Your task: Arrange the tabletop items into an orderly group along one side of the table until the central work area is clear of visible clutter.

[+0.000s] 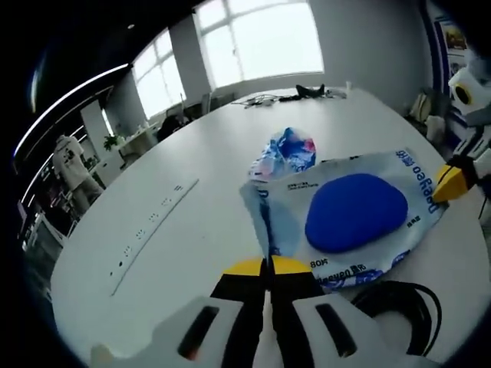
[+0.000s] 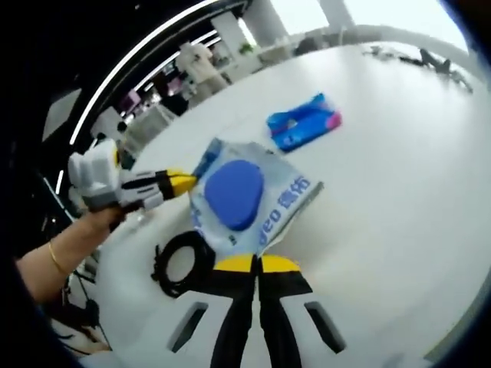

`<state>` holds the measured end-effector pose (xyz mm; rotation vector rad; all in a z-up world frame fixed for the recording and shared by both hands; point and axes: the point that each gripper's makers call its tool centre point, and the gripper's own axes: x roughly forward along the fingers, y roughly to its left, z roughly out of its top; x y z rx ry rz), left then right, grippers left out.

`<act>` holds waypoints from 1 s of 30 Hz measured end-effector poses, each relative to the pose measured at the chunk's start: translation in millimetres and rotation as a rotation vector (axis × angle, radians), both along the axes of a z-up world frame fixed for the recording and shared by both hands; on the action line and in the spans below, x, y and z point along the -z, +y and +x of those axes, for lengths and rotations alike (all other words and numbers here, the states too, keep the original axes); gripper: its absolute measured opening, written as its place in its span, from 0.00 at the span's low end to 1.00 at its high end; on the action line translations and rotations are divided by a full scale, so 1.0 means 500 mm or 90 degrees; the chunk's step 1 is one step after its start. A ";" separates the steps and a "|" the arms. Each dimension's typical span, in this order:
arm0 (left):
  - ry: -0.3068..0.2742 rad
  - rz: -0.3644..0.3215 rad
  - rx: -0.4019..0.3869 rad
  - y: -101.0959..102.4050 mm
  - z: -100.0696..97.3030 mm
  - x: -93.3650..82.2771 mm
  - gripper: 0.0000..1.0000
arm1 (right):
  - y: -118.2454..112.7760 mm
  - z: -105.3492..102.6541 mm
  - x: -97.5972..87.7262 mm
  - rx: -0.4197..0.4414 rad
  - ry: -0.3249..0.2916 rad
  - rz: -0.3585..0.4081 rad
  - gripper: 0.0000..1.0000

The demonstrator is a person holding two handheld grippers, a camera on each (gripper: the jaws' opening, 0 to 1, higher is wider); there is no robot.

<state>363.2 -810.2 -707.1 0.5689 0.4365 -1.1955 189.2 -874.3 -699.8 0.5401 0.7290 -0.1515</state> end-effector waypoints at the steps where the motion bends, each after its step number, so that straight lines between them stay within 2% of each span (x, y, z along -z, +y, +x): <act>1: 0.001 0.001 -0.005 0.004 -0.001 -0.003 0.00 | -0.006 0.003 -0.004 0.000 -0.002 -0.002 0.00; 7: -0.008 0.010 -0.012 0.029 -0.005 -0.004 0.00 | -0.032 0.028 -0.011 -0.030 0.001 -0.030 0.00; 21: 0.018 -0.003 -0.102 0.085 -0.005 -0.027 0.00 | -0.065 0.110 -0.051 -0.080 -0.021 -0.075 0.00; 30: 0.029 -0.001 -0.147 0.109 -0.010 -0.026 0.00 | -0.083 0.168 -0.059 -0.105 -0.029 -0.109 0.00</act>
